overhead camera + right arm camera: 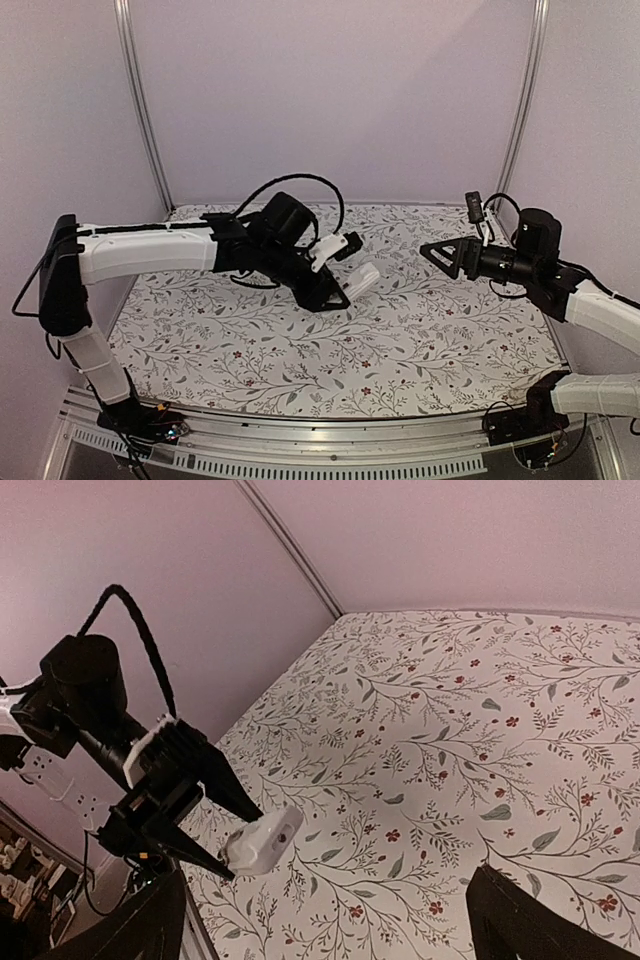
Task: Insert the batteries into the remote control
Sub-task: Pick up the remote control from the center of the board, then pass from the left arm to the right
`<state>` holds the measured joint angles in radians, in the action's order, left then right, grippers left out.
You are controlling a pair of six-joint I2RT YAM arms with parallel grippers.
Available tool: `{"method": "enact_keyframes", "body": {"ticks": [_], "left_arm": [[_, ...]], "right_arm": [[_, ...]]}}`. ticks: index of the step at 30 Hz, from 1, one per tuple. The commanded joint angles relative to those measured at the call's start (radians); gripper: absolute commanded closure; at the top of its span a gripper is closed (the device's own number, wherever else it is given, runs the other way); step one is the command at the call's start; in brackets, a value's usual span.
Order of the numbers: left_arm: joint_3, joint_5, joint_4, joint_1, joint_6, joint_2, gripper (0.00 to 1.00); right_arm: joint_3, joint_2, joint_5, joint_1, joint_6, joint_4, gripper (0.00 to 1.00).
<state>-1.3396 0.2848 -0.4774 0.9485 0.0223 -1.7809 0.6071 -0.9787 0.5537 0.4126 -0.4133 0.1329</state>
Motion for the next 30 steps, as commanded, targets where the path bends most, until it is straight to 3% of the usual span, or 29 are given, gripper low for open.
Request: {"method": "enact_keyframes", "body": {"ticks": [1, 12, 20, 30], "left_arm": [[0.018, 0.208, 0.191, -0.026, -0.016, 0.135, 0.74], [0.126, 0.55, 0.528, -0.034, -0.125, 0.293, 0.74], [0.159, 0.593, 0.603, -0.03, -0.164, 0.303, 0.73], [0.19, 0.547, 0.623, -0.032, -0.164, 0.293, 0.72]], "right_arm": [[0.022, -0.032, 0.198, 0.015, 0.004, 0.206, 0.01], [0.171, -0.046, 0.299, 0.234, 0.06, 0.248, 0.05], [0.269, -0.177, 0.317, 0.316, 0.042, 0.252, 0.11], [0.337, -0.265, 0.31, 0.385, 0.037, 0.251, 0.22]]}}
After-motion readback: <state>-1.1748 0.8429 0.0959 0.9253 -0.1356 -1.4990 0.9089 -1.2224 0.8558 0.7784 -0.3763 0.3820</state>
